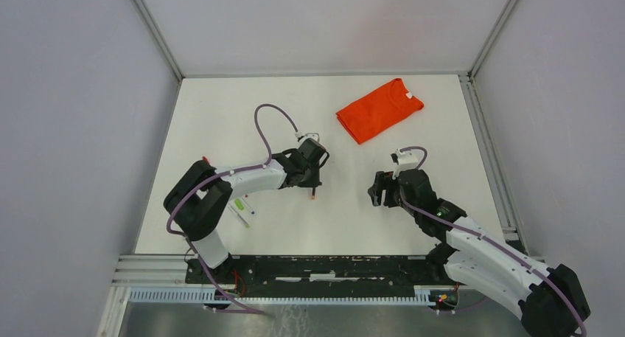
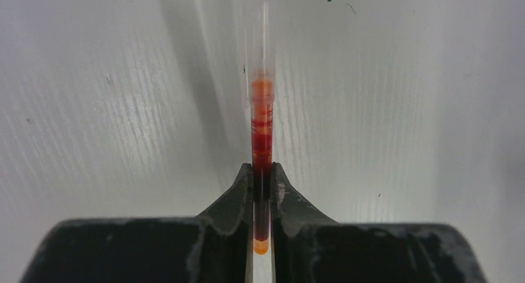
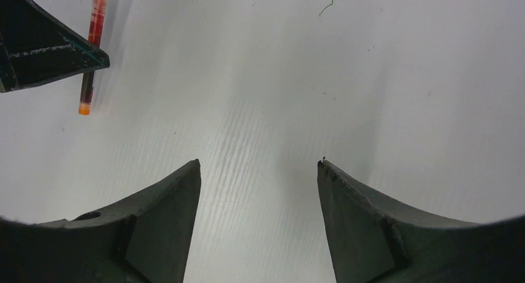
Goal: Insert the pens into the pen caps
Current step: Place the pen at the center of the board.
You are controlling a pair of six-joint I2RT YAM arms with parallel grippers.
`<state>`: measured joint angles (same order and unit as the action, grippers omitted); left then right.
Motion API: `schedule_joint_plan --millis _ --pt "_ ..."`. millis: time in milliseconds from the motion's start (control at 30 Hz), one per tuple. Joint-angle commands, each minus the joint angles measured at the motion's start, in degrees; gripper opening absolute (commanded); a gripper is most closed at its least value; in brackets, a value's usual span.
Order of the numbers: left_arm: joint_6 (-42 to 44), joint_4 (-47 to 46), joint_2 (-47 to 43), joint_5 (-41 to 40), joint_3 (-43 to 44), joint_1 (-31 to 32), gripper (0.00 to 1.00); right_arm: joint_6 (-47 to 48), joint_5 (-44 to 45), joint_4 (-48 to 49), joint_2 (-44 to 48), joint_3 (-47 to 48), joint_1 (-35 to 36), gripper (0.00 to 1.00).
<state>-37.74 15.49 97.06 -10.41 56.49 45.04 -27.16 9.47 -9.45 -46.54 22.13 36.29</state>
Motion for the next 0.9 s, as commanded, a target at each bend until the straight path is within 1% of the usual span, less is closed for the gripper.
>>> schedule_joint_plan --millis 0,167,400,567,867 --pt "-3.7 -1.6 2.6 -1.3 2.4 0.9 0.15 -0.1 3.0 -0.3 0.0 1.0 -0.1 0.74" --pt "-4.2 -1.4 3.8 -2.0 2.1 1.2 0.21 -1.1 1.7 0.6 -0.7 0.1 -0.1 0.74" --pt "-3.4 -1.3 2.9 -2.6 1.3 1.2 0.34 -1.8 1.7 0.8 -0.4 -0.1 -0.2 0.75" --pt "-1.4 -1.7 -2.5 -3.9 0.3 1.2 0.44 -1.8 1.8 0.8 -0.1 -0.2 -0.1 0.75" --pt "4.1 0.7 -13.8 -9.3 0.9 1.1 0.52 2.1 4.1 0.3 0.6 1.5 -0.1 0.76"
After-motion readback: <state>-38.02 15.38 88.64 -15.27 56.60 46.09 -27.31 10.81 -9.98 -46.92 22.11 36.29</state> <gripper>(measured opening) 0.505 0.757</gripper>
